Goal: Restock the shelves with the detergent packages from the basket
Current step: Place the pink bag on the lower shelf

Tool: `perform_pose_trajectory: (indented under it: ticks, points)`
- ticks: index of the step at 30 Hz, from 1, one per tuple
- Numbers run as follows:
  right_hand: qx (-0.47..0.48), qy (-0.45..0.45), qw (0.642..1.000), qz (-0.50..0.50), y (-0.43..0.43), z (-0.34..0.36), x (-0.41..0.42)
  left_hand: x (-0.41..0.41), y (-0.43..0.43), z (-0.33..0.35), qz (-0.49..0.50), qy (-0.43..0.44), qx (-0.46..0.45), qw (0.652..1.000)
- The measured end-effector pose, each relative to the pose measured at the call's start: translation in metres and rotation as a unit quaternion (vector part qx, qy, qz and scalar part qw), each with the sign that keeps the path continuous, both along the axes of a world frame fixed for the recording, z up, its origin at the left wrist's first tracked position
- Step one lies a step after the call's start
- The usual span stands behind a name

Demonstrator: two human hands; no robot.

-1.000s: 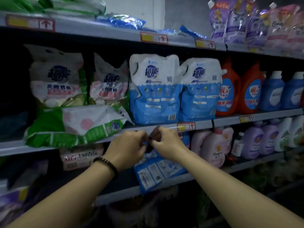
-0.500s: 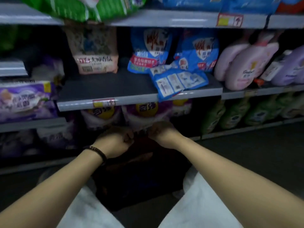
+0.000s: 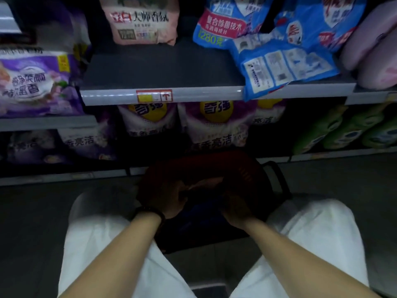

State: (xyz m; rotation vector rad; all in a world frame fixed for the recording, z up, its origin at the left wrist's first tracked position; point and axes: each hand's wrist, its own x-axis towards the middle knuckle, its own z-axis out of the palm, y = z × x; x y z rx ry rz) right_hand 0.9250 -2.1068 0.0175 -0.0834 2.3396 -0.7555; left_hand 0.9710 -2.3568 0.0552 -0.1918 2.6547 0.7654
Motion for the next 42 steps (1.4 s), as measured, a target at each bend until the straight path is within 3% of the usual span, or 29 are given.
perform_pose_trajectory:
  ticks: [4, 10, 14, 18, 22, 25, 28, 32, 35, 38, 40, 42]
  points:
    - [-0.014, 0.139, 0.990, 0.006, -0.033, 0.016, -0.028, -0.014, 0.002, -0.008, 0.010, -0.008, 0.027, 1.000]
    - [0.055, 0.104, 0.989, 0.091, -0.037, -0.006, -0.043, -0.005, 0.002, -0.023, -0.009, -0.065, 0.028, 0.997]
    - [0.028, 0.107, 0.993, 0.036, -0.027, -0.012, -0.034, -0.008, 0.001, -0.021, 0.004, -0.070, 0.012, 0.997]
    - [0.006, 0.088, 0.994, 0.071, -0.039, 0.001, -0.037, -0.006, 0.000, -0.017, 0.023, -0.037, -0.017, 0.999]
    - [0.001, 0.137, 0.986, 0.093, -0.056, 0.027, -0.047, 0.003, -0.014, -0.021, 0.085, 0.046, -0.095, 0.991]
    - [-0.013, 0.146, 0.986, 0.078, -0.055, 0.056, -0.057, 0.011, -0.011, -0.015, 0.184, 0.121, -0.054, 0.974]
    - [-0.049, 0.160, 0.985, 0.044, -0.041, 0.090, -0.061, 0.017, -0.003, 0.005, 0.259, 0.105, -0.015, 0.960]
    - [-0.068, 0.171, 0.982, 0.039, -0.034, 0.142, -0.059, 0.027, 0.006, 0.025, 0.192, 0.012, 0.039, 0.980]
    - [-0.086, 0.211, 0.973, 0.030, -0.037, 0.184, -0.056, 0.032, 0.032, 0.061, 0.133, -0.045, 0.158, 0.977]
    - [-0.122, 0.241, 0.963, -0.014, -0.042, 0.228, -0.051, 0.033, 0.070, 0.094, 0.105, 0.005, 0.248, 0.963]
    - [-0.139, 0.260, 0.955, -0.042, -0.049, 0.254, -0.050, 0.034, 0.091, 0.108, 0.138, 0.026, 0.226, 0.964]
    - [-0.155, 0.280, 0.946, -0.045, -0.057, 0.276, -0.046, 0.032, 0.100, 0.115, 0.230, 0.128, 0.173, 0.949]
